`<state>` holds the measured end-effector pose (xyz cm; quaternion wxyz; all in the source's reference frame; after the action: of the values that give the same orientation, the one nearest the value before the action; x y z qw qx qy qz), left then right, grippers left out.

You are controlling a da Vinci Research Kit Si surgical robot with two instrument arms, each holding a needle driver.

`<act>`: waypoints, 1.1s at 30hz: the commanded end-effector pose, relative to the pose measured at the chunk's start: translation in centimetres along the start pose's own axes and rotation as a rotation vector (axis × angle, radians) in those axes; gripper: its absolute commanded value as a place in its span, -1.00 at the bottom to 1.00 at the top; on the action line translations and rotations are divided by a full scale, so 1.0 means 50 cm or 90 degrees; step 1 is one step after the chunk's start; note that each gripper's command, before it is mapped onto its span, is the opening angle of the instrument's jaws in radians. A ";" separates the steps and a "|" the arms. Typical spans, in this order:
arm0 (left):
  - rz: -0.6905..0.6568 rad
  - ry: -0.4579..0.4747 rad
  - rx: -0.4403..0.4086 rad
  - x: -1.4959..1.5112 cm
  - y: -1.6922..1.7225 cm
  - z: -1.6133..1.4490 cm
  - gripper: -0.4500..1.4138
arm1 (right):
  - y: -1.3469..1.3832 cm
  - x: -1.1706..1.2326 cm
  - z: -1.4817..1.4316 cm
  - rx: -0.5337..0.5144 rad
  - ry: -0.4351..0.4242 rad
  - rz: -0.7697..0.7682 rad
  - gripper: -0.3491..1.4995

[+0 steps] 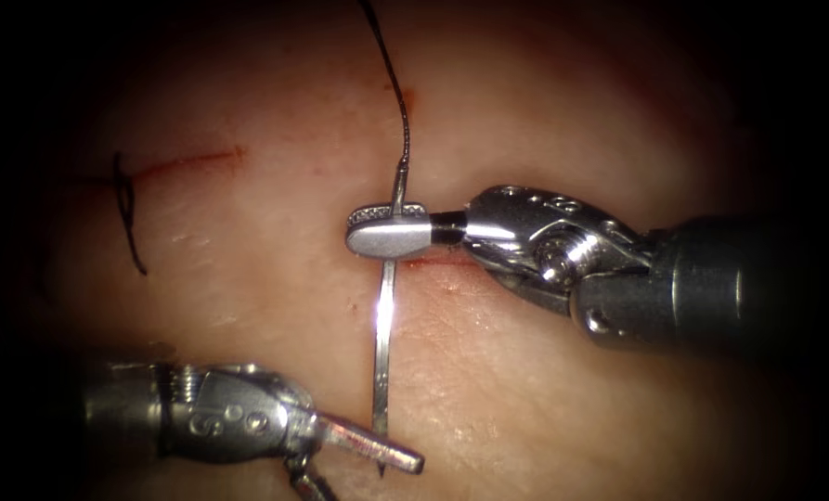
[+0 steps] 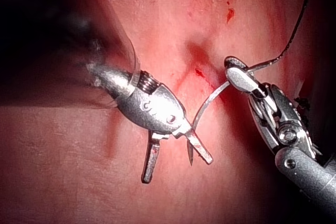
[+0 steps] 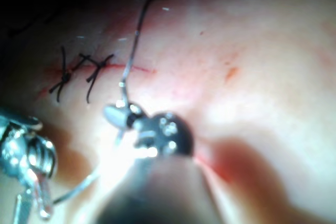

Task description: Wound Closure

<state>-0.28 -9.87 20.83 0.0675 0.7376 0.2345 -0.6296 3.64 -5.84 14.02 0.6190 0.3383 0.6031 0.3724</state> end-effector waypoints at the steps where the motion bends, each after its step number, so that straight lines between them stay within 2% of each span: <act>1: -0.023 -0.002 0.026 -0.0013 0.0001 0.0006 0.82 | 0.0011 0.0002 -0.0003 -0.011 0.006 -0.055 -1.00; 5: -0.052 -0.006 0.040 -0.0010 0.0007 -0.0001 0.84 | 0.0023 0.0027 -0.0034 -0.036 0.013 -0.182 -1.00; 9: -0.142 -0.025 0.063 -0.0009 0.0011 -0.0006 0.77 | 0.0035 0.0048 -0.0065 -0.041 0.011 -0.292 -1.00; 15: -0.165 -0.072 0.115 -0.0017 -0.0005 -0.0021 0.43 | 0.0046 0.0077 -0.0095 -0.051 0.006 -0.410 -1.00; 18: -0.172 -0.114 0.167 -0.0031 -0.0025 -0.0036 0.10 | 0.0048 0.0098 -0.0105 -0.061 0.006 -0.465 -1.00; 23: -0.226 -0.159 0.261 -0.0061 -0.0063 -0.0068 -0.17 | 0.0048 0.0124 -0.0108 -0.084 0.003 -0.560 -1.00; 29: -0.264 -0.176 0.343 -0.0099 -0.0084 -0.0087 -0.37 | 0.0054 0.0129 -0.0105 -0.114 -0.007 -0.690 -1.00; 33: -0.268 -0.190 0.376 -0.0114 -0.0087 -0.0090 -0.46 | 0.0060 0.0134 -0.0106 -0.141 -0.016 -0.763 -1.00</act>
<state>-0.06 -9.40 21.50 -0.2487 0.5595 0.1719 -0.7717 3.01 -5.14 13.89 0.7618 -0.1252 0.6355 0.0137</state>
